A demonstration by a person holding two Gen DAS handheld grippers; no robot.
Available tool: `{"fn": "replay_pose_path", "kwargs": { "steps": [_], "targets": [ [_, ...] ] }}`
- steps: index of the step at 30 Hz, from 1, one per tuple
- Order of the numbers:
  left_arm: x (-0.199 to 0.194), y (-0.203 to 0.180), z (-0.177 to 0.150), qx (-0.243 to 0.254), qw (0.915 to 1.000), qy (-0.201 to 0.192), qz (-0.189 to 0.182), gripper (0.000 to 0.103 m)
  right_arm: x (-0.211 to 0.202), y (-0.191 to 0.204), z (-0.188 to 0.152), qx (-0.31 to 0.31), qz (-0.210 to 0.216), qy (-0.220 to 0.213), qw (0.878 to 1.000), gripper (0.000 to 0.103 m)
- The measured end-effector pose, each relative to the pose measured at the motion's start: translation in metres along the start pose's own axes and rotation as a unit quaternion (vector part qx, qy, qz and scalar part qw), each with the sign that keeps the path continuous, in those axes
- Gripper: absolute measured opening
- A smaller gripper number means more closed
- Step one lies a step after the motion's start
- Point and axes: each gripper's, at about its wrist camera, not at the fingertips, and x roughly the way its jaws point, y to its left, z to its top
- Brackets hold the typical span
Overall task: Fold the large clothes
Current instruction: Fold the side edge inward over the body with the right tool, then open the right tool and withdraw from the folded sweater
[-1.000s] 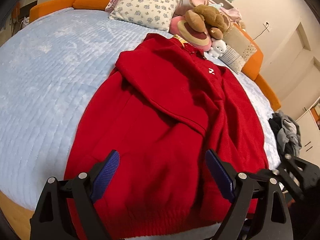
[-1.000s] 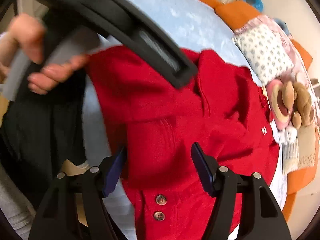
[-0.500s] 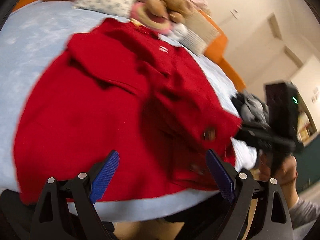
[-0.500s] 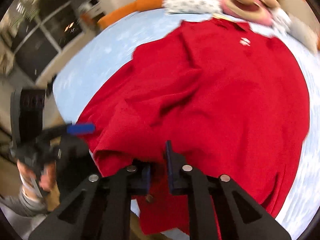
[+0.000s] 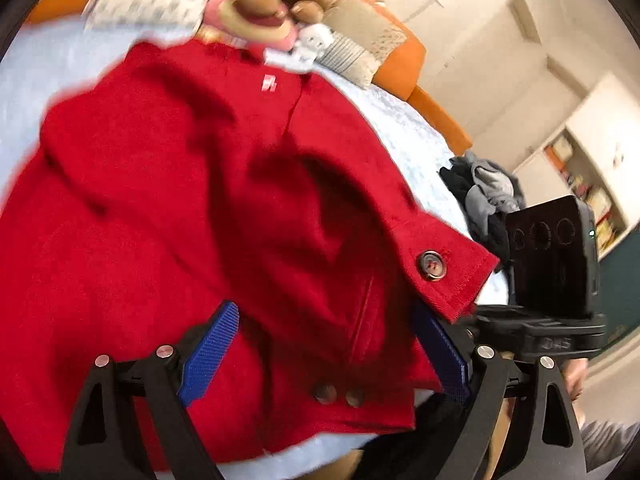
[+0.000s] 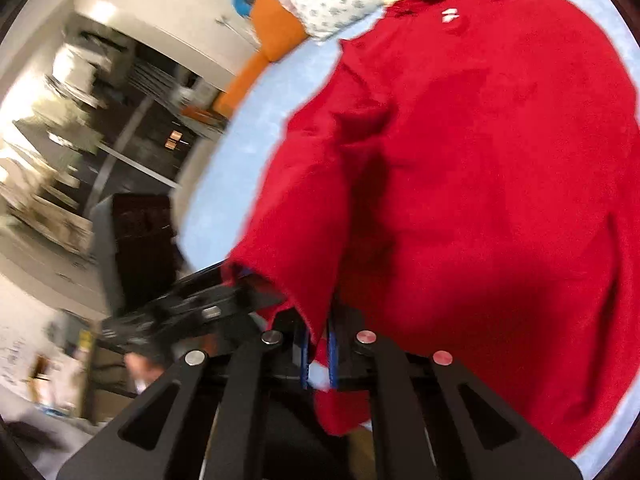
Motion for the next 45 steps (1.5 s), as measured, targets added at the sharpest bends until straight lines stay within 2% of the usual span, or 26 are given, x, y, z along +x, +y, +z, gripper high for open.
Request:
{"fn": "replay_pose_path", "kwargs": {
  "steps": [3,7,9,12,16,19,23,26,27,28,29,31,35,37,40,41,42,45],
  "targets": [
    [-0.029,-0.014,0.033,0.054,0.9981,-0.018,0.023,0.090,-0.005,0.019,0.010,0.001,0.052,-0.023,0.998,0.006],
    [-0.055,-0.036,0.062,0.106,0.9936,-0.029,0.025,0.092,-0.020,0.051,0.014,-0.041,0.059,-0.072,0.995,0.007],
    [-0.056,-0.046,0.068,0.128,0.9913,-0.027,0.016,0.093,-0.026,0.051,0.008,-0.040,0.060,-0.076,0.994,0.007],
    [-0.033,-0.057,0.064,0.153,0.9882,0.011,0.004,0.093,-0.027,0.032,-0.011,-0.021,0.033,-0.065,0.997,0.007],
    [0.012,-0.053,0.036,0.173,0.9820,0.073,0.021,0.093,-0.007,-0.007,-0.044,0.026,-0.017,-0.024,0.999,0.007],
    [0.044,-0.044,0.022,0.159,0.9807,0.112,0.016,0.093,0.012,-0.027,-0.060,0.049,-0.047,0.001,0.998,0.008],
    [0.059,-0.031,0.004,0.149,0.9796,0.131,0.033,0.093,0.017,-0.028,-0.065,0.039,-0.076,0.024,0.996,0.013],
    [0.056,-0.022,0.001,0.145,0.9801,0.130,0.038,0.093,0.004,-0.013,-0.053,0.000,-0.092,0.045,0.995,0.033],
    [0.052,-0.017,0.003,0.143,0.9810,0.126,0.037,0.093,-0.003,-0.005,-0.050,-0.019,-0.114,0.046,0.992,0.042],
    [0.048,-0.014,0.006,0.142,0.9816,0.123,0.036,0.093,-0.011,0.005,-0.047,-0.050,-0.154,0.043,0.986,0.062],
    [0.043,-0.010,0.008,0.141,0.9824,0.117,0.036,0.093,-0.019,0.015,-0.044,-0.079,-0.181,0.035,0.980,0.067],
    [0.026,-0.006,0.017,0.145,0.9839,0.092,0.048,0.093,-0.034,0.037,-0.038,-0.128,-0.207,0.022,0.970,0.066],
    [-0.001,0.003,0.043,0.146,0.9858,0.030,0.076,0.093,-0.044,0.063,-0.002,-0.186,-0.210,-0.024,0.960,0.062],
    [-0.004,0.017,0.055,0.131,0.9858,0.009,0.105,0.093,-0.028,0.073,0.019,-0.215,-0.218,-0.027,0.952,0.048],
    [0.006,0.036,0.070,0.096,0.9894,-0.008,0.108,0.092,0.001,0.068,0.034,-0.221,-0.207,-0.011,0.953,0.032],
    [0.012,0.045,0.073,0.084,0.9902,-0.006,0.111,0.082,0.010,0.067,0.037,-0.221,-0.203,-0.009,0.954,0.031],
    [0.019,0.052,0.074,0.075,0.9909,0.004,0.111,0.064,0.023,0.064,0.042,-0.221,-0.207,-0.006,0.953,0.030],
    [0.046,0.069,0.072,0.048,0.9909,0.046,0.117,0.042,0.054,0.049,0.045,-0.217,-0.225,0.008,0.950,0.030]
  ]
}}
